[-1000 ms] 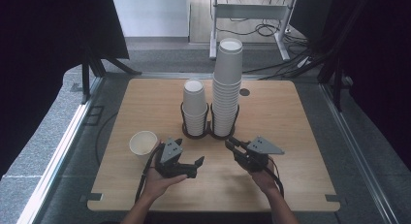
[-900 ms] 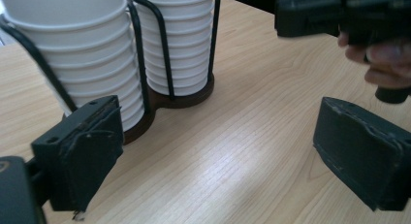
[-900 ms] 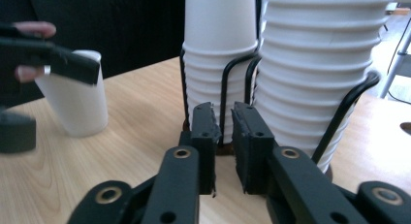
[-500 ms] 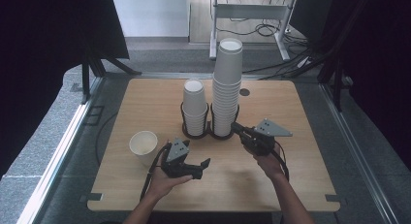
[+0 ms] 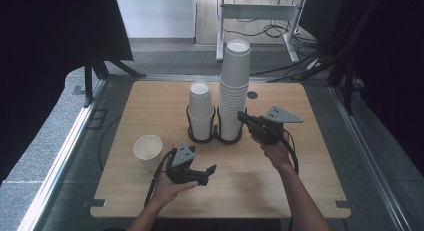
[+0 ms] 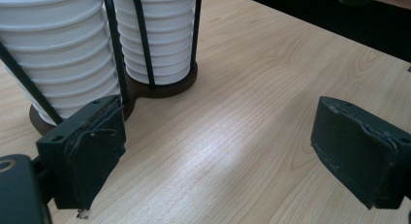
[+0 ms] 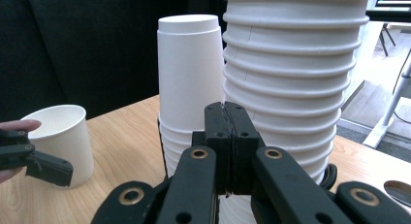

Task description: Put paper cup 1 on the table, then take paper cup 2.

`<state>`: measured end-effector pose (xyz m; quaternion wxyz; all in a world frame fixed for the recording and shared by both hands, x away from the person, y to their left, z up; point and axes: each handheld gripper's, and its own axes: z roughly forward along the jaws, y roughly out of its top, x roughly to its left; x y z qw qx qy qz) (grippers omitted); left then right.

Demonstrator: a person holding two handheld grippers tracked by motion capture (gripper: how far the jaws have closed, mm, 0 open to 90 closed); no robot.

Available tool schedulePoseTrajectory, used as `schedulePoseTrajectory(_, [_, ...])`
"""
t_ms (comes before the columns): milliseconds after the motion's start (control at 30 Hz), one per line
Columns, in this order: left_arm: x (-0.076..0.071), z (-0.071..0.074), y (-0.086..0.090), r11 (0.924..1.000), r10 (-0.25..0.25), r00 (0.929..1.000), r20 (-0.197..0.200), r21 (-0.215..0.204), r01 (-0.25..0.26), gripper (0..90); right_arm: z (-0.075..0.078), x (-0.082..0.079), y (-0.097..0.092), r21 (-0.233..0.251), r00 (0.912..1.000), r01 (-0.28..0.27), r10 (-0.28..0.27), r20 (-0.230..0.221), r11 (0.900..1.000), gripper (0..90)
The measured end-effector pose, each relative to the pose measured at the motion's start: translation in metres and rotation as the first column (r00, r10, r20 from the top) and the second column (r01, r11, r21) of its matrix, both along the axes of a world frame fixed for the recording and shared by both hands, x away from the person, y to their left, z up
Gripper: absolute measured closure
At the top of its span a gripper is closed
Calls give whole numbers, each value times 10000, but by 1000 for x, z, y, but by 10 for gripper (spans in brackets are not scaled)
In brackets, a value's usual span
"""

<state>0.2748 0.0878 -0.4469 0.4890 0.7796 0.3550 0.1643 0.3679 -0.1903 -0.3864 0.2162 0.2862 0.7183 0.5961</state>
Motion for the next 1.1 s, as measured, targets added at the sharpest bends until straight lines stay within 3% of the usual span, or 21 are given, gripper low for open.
schedulePoseTrajectory(333, [2,-6,2,9999,72,9998,-207,127,-70,58,9,9,5,34,9999,-143,143,-75,9999,890])
schedulePoseTrajectory(833, [3,-3,1,9996,175,9998,-33,-220,-176,72,28,24,8,231,9997,-224,225,-27,9995,881])
schedulePoseTrajectory(1100, [8,9,1,9980,306,9995,103,-562,-299,89,39,30,6,362,9998,-191,193,-69,9992,895])
